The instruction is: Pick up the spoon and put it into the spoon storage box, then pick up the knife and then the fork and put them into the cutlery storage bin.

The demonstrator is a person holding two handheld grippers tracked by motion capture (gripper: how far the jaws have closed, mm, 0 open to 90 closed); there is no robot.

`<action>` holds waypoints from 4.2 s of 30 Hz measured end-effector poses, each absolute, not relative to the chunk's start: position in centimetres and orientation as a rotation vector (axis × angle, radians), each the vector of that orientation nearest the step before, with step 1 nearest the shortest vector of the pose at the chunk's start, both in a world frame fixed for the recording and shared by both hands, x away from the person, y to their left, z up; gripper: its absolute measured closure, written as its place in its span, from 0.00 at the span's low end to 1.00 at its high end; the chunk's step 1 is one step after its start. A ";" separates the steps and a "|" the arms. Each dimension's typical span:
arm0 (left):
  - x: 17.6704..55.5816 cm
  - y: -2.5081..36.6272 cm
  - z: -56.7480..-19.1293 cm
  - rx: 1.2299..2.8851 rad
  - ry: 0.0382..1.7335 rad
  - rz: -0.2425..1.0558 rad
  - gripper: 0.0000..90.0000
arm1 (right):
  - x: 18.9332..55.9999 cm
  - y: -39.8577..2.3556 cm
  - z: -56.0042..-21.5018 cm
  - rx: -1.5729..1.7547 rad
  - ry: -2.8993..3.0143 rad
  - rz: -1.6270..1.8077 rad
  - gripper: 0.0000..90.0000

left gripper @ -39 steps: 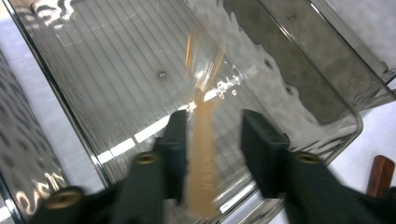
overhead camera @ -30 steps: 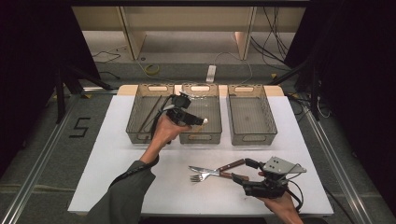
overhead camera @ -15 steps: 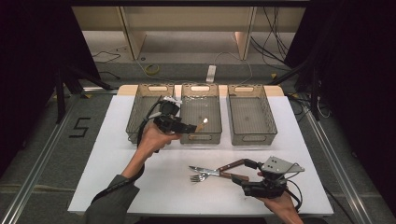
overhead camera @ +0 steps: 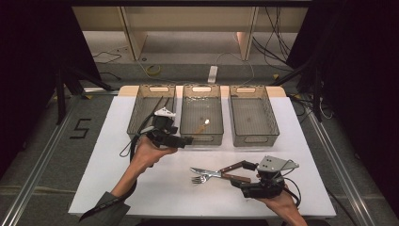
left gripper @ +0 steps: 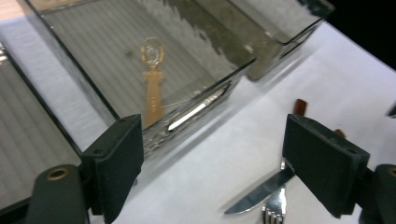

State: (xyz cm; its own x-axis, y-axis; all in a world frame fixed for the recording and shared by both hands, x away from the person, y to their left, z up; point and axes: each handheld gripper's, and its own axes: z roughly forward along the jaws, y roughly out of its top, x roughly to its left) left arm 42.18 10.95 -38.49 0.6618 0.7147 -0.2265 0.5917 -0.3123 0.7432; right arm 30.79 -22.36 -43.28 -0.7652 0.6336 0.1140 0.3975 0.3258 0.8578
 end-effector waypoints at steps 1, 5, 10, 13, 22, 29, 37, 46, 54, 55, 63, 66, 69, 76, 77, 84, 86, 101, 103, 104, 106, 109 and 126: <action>42.2 10.9 -38.5 2.018 1.013 0.181 0.22 | 30.8 -22.3 -43.3 0.933 2.354 1.409 0.29; 41.1 11.4 -38.6 1.987 1.001 0.210 0.21 | 30.9 -22.3 -43.3 0.935 2.369 1.394 0.29; 39.9 12.2 -38.9 1.967 0.987 0.190 0.21 | 31.2 -22.0 -43.3 0.919 2.394 1.371 0.29; 39.2 12.4 -39.1 1.960 0.979 0.169 0.20 | 31.4 -21.9 -43.3 0.910 2.407 1.352 0.29; 37.4 13.4 -40.1 1.991 0.941 0.206 0.18 | 32.4 -21.6 -43.1 0.889 2.473 1.284 0.29; 36.1 14.7 -40.5 1.971 0.919 0.238 0.18 | 33.4 -21.2 -43.0 0.892 2.546 1.189 0.28; 34.7 15.8 -40.9 1.940 0.924 0.254 0.18 | 34.4 -20.2 -43.5 0.894 2.631 1.038 0.29; 33.9 16.1 -41.2 1.918 0.900 0.296 0.18 | 35.5 -19.4 -43.8 0.871 2.719 0.912 0.30; 33.8 16.6 -41.6 1.918 0.919 0.292 0.18 | 36.0 -18.9 -44.0 0.840 2.762 0.830 0.31; 33.8 16.6 -41.7 1.916 0.922 0.292 0.18 | 36.1 -18.9 -44.0 0.835 2.770 0.822 0.32; 33.6 16.6 -41.9 1.930 0.923 0.297 0.18 | 36.5 -18.6 -44.2 0.812 2.799 0.777 0.32; 33.7 16.8 -42.0 1.923 0.929 0.295 0.18 | 36.8 -18.4 -44.3 0.830 2.819 0.742 0.33; 33.6 16.8 -42.0 1.928 0.927 0.296 0.18 | 36.9 -18.2 -44.5 0.834 2.837 0.725 0.35; 33.5 16.8 -42.0 1.922 0.934 0.299 0.18 | 37.2 -18.1 -44.7 0.783 2.879 0.671 0.41; 33.5 16.8 -42.0 1.922 0.934 0.299 0.18 | 37.2 -18.1 -44.7 0.783 2.879 0.671 0.41; 33.1 16.6 -41.9 1.940 0.900 0.331 0.18 | 37.4 -17.6 -45.0 0.740 2.907 0.598 0.46; 33.0 16.5 -41.9 1.950 0.895 0.337 0.18 | 37.5 -17.5 -45.2 0.744 2.905 0.584 0.47; 32.9 16.7 -41.8 1.937 0.896 0.334 0.18 | 37.7 -16.8 -45.8 0.708 2.924 0.503 0.63; 32.9 16.6 -41.8 1.942 0.894 0.335 0.18 | 37.7 -16.6 -45.8 0.681 2.936 0.492 0.66; 32.9 16.6 -41.9 1.944 0.894 0.332 0.18 | 37.8 -16.6 -45.9 0.669 2.937 0.494 0.67; 32.9 16.5 -41.9 1.946 0.893 0.332 0.18 | 37.7 -16.4 -45.9 0.685 2.941 0.462 0.69; 32.9 16.6 -41.9 1.944 0.894 0.332 0.18 | 37.9 -16.4 -46.0 0.633 2.938 0.453 0.72; 32.8 16.5 -41.9 1.951 0.890 0.336 0.18 | 37.5 -15.7 -45.9 0.611 2.946 0.404 0.84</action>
State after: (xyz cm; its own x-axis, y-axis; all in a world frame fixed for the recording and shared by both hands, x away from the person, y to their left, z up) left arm 32.84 16.48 -41.86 0.6996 0.7043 -0.1206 0.4483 -0.3012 0.8416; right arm 37.50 -15.66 -45.93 -0.9137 0.4035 -0.0492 0.3754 0.8840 0.2787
